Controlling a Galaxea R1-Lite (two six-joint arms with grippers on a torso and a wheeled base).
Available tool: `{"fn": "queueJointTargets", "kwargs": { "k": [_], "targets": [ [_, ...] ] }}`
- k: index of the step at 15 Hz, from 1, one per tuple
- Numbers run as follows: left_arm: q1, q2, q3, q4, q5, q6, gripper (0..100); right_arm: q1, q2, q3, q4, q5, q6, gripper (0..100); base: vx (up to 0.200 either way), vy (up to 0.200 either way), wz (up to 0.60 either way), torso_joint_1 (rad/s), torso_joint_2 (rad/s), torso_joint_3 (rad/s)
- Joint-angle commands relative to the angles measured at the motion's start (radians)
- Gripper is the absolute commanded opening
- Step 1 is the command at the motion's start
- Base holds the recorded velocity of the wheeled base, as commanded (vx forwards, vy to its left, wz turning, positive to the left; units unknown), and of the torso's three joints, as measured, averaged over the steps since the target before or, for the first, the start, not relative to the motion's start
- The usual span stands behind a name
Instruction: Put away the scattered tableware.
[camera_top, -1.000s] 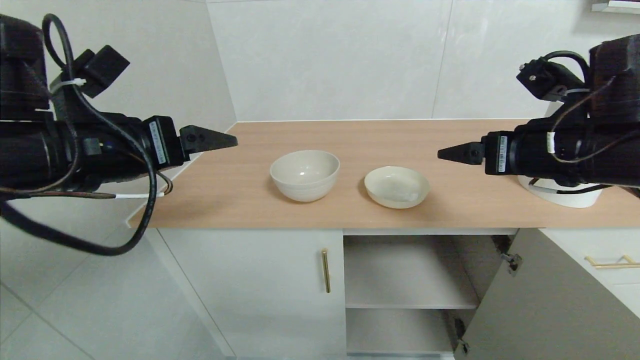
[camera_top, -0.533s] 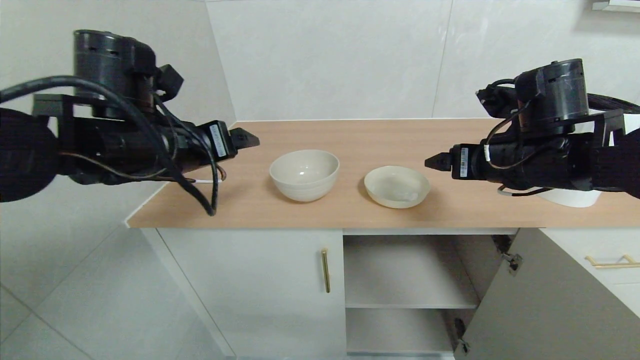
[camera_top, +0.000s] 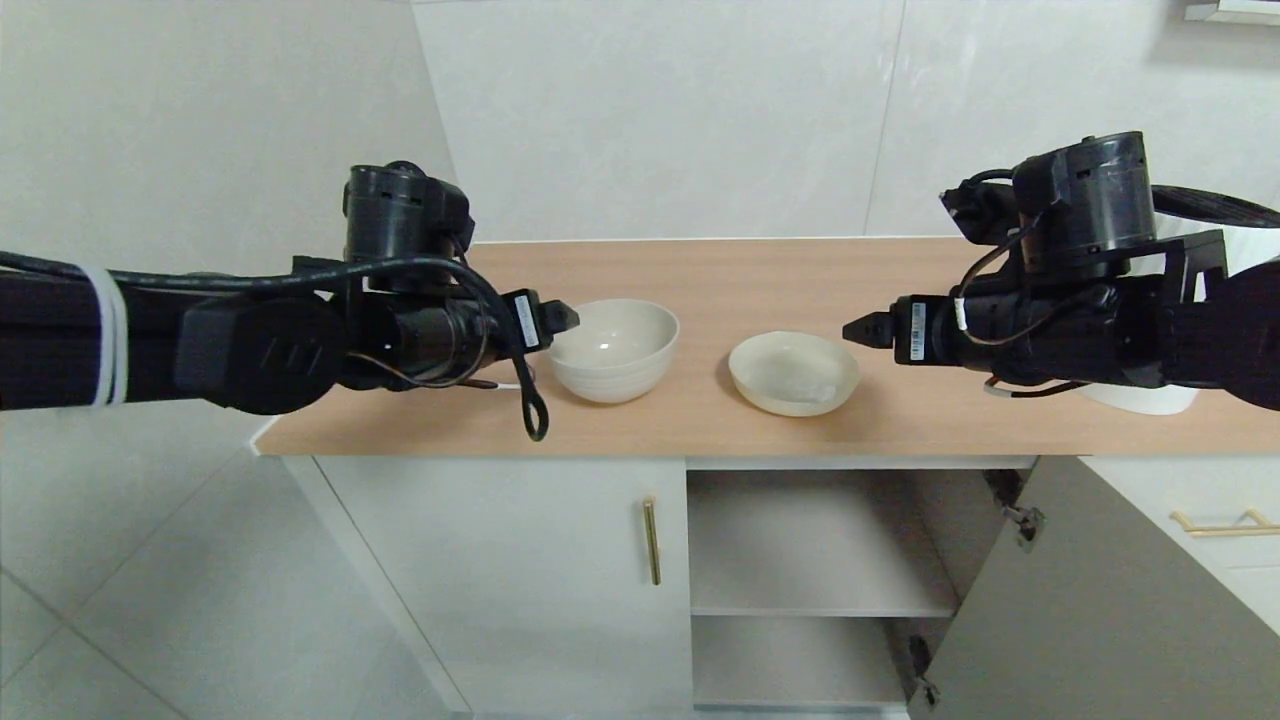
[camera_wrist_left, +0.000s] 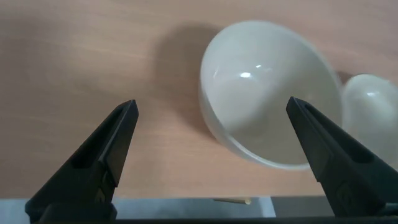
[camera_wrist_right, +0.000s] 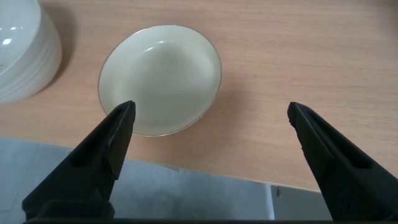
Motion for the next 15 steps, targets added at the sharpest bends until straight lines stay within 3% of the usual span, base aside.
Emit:
{"fn": "queueJointTargets", "kwargs": {
  "k": [1,3,6,7,12,15],
  "targets": [
    [-0.001,0.062,-0.024,-0.002,0.0,-0.005,100,0.0,0.001,0.0,0.0,0.0,0.001,100,0.0,0.0,0.0,0.0,0.0,0.0],
    [-0.003,0.092,-0.049,-0.002,-0.002,-0.035,100,0.0,0.003,0.0,0.0,0.0,0.001,100,0.0,0.0,0.0,0.0,0.0,0.0],
    [-0.001,0.117,-0.073,-0.002,-0.002,-0.038,100,0.0,0.003,0.0,0.0,-0.005,0.001,100,0.0,0.0,0.0,0.0,0.0,0.0],
    [-0.001,0.117,-0.073,-0.002,-0.002,-0.038,0,0.0,0.003,0.0,0.0,-0.006,0.001,100,0.0,0.0,0.0,0.0,0.0,0.0],
    [-0.004,0.109,-0.072,-0.002,0.0,-0.039,0,0.0,0.003,0.0,0.0,-0.006,0.0,100,0.0,0.0,0.0,0.0,0.0,0.0],
    [-0.036,-0.012,-0.031,-0.002,0.063,-0.036,0,0.0,0.006,-0.002,0.0,-0.005,0.0,100,0.0,0.0,0.0,0.0,0.0,0.0]
  ]
}}
